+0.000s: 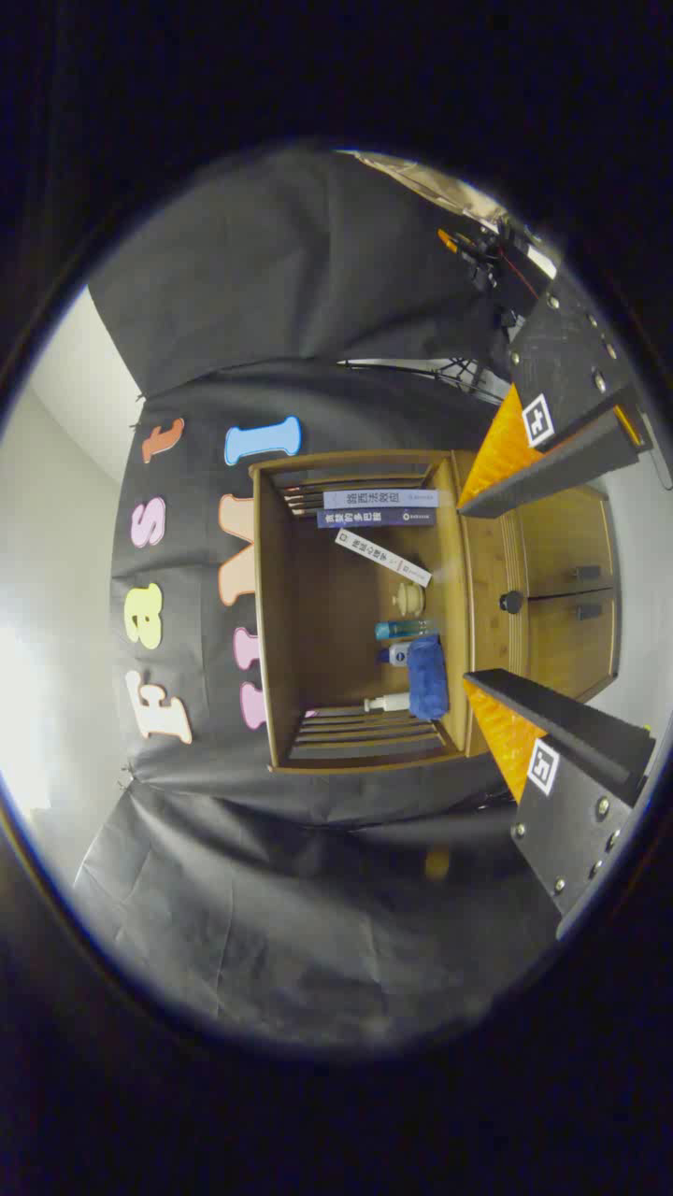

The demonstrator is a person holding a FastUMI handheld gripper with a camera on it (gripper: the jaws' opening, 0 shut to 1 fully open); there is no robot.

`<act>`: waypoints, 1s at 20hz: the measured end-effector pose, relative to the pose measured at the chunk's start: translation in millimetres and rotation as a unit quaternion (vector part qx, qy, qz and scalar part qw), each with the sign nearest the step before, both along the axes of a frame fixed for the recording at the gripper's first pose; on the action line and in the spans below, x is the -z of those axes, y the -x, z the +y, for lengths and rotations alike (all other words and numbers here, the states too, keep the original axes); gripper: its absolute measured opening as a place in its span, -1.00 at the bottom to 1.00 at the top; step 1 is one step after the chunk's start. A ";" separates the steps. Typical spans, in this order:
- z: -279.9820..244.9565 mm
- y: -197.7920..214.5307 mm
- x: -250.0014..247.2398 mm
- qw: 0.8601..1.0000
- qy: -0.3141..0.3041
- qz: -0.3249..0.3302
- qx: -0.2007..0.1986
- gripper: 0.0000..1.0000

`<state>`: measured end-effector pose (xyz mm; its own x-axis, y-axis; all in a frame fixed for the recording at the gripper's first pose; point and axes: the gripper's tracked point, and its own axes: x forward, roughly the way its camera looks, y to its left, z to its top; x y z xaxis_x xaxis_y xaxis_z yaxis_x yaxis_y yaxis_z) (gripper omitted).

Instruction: Pull open the drawer, take out the items inside it, and place them on the countertop above the cabinet.

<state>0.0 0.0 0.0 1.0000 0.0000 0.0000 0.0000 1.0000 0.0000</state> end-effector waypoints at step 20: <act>1.3 -74.4 40.2 1.000 -0.010 0.003 -0.016 0.95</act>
